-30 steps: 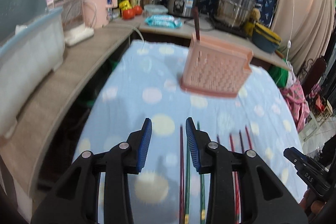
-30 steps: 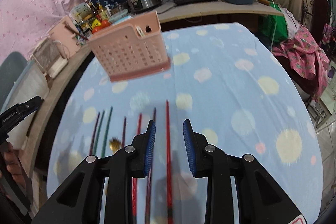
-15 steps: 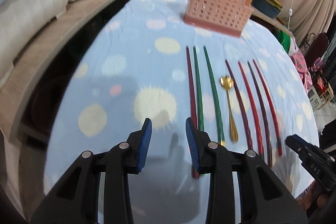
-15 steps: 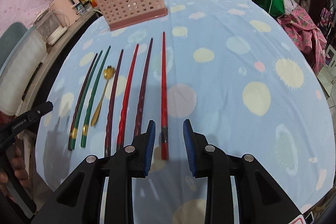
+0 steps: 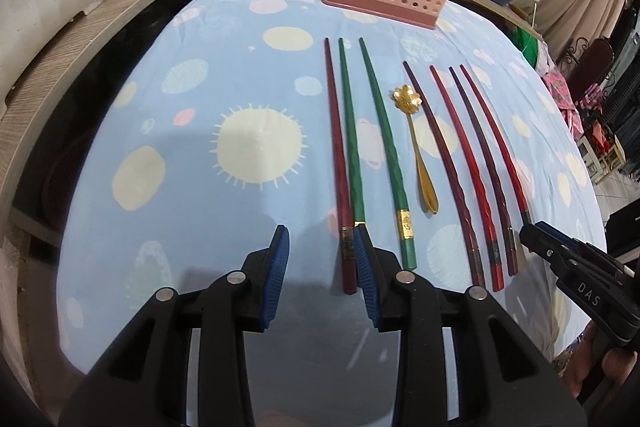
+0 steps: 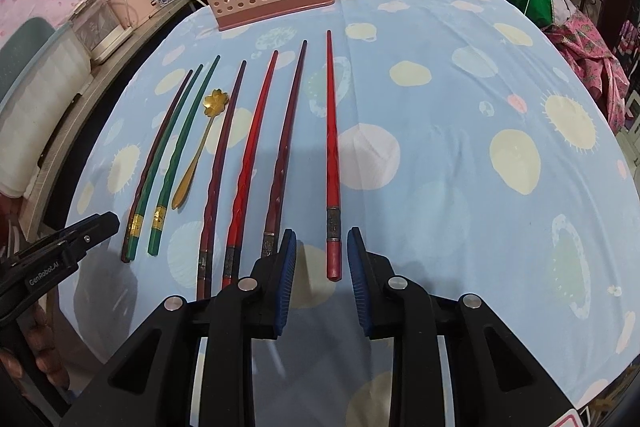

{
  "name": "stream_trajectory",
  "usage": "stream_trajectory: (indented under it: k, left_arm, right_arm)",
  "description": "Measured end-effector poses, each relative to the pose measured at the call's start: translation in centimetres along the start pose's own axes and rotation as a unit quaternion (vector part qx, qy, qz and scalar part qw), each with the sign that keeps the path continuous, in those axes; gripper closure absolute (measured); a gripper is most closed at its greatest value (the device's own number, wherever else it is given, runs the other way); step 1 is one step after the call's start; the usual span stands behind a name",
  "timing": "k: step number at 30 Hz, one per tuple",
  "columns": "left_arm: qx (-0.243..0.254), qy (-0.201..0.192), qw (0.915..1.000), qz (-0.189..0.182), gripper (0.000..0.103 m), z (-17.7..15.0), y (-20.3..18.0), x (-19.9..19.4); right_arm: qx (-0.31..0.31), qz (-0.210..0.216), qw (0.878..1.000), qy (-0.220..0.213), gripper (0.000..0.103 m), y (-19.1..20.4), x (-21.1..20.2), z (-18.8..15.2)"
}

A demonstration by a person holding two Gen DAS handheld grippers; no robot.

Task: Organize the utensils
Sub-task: 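Move both tools back over the utensils on the table, then grasp a dark red chopstick with the left tool while the right tool grasps a red chopstick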

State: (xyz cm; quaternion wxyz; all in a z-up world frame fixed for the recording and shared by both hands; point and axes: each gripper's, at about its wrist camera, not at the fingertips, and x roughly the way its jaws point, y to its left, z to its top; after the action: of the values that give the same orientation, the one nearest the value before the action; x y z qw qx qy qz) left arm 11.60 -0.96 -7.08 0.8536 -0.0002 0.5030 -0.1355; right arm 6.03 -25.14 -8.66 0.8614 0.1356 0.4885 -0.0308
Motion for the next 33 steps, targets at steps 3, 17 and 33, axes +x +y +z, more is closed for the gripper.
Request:
stream_trajectory:
  k: [3,17,33]
  left_arm:
    - [0.002,0.004,1.0000,-0.003,0.071,-0.1,-0.2,0.2]
    - [-0.009,0.013,0.9999,0.002,0.071,-0.4,0.7,1.0]
    - [0.003,0.010,0.9999,0.003,0.095,-0.8,0.3,1.1]
  right_arm:
    - [0.001,0.001,1.000,0.002,0.077,0.0,0.1,0.0]
    - [0.001,0.001,1.000,0.002,0.078,0.0,0.2,0.0]
    - [-0.009,-0.012,1.000,-0.005,0.089,-0.2,0.3,-0.4]
